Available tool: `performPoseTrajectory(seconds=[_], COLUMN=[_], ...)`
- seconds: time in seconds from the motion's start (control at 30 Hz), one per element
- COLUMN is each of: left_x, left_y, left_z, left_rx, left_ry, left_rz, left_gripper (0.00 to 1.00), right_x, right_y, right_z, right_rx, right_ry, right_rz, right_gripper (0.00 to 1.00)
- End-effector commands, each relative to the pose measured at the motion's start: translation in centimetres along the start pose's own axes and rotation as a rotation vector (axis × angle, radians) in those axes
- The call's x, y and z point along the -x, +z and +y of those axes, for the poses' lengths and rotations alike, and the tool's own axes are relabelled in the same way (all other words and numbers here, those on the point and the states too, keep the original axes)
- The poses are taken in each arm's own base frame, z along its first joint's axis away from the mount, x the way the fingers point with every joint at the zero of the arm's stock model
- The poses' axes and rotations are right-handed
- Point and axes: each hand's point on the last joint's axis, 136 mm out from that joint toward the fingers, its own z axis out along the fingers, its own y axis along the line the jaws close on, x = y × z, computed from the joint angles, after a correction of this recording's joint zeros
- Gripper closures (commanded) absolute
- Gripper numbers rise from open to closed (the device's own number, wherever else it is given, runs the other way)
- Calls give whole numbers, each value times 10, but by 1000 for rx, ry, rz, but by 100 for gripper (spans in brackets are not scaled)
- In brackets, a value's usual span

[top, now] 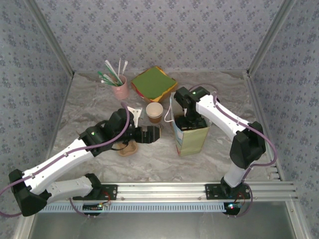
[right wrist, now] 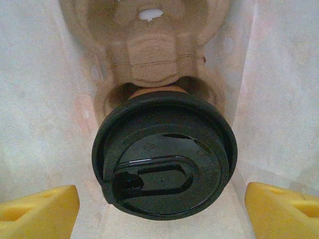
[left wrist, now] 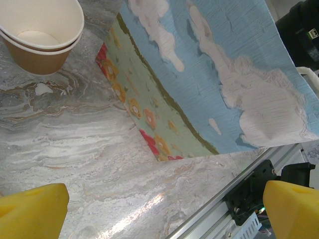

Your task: Pack the takeout coffee

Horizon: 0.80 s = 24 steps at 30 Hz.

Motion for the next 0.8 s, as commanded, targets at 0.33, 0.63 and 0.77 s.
performPoseTrajectory(seconds=[0.33, 0.63, 0.77], left_x=[5, 4, 4], left_y=[-4, -4, -4], left_z=[-8, -5, -5], left_rx=[-23, -10, -10], left_ry=[17, 21, 19], left_rz=[-15, -19, -17], left_gripper=[0, 0, 0], right_x=[-5, -4, -3], right_y=[-15, -18, -21], right_z=[-3, -2, -1], right_rx=[-8, -1, -1], right_ry=[14, 15, 15], right_rz=[-16, -19, -28], right_gripper=[12, 13, 15])
